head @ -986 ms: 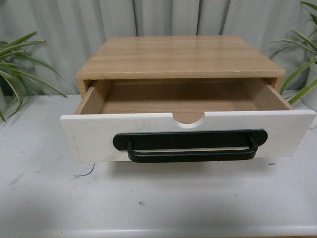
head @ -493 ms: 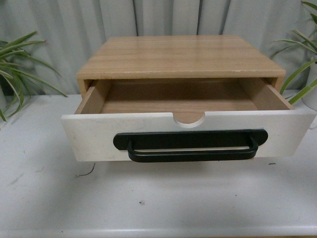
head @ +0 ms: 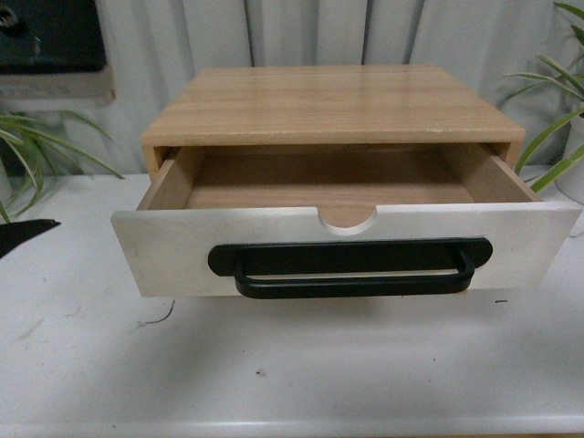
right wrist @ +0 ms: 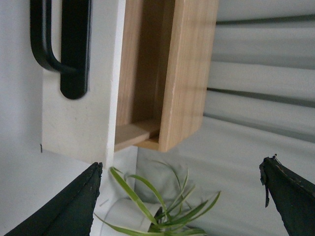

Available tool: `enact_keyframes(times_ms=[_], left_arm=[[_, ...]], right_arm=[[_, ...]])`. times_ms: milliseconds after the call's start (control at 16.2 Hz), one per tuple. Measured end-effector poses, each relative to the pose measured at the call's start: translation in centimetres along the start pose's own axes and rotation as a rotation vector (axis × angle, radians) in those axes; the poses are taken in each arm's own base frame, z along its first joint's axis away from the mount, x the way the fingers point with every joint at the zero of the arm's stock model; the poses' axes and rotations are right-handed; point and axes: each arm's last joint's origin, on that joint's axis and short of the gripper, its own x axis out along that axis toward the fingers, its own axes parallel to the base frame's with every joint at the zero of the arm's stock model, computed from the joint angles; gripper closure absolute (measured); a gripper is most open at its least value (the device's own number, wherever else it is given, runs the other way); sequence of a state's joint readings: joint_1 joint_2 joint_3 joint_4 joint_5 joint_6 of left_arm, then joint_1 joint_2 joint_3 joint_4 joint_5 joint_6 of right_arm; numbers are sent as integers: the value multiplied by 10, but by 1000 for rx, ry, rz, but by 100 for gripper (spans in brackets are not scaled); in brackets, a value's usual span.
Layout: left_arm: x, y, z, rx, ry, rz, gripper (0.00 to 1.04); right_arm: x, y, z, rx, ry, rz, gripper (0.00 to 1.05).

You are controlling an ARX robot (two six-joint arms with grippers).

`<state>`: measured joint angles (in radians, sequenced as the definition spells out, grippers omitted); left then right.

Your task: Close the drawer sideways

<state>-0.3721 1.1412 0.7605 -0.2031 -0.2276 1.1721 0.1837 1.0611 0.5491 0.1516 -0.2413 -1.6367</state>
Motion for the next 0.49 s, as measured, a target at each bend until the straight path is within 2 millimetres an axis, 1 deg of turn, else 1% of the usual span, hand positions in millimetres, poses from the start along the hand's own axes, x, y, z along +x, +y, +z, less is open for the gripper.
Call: enact_keyframes(times_ms=[62,185,432,493], left_arm=[[6,-3,8,20,-23,-6,7],[12,-5,15,26,-44,-1,7],[28,-12,23,20,-69,0,7],[31,-14,23,22,-66,-7,7]], right_arm=[[4,0,-4,-25,43,-8,6],[11,1,-9,-2,89,-3,6],[27,6,-16,132,206,44,6],[31,6,-17,159,213,48,6]])
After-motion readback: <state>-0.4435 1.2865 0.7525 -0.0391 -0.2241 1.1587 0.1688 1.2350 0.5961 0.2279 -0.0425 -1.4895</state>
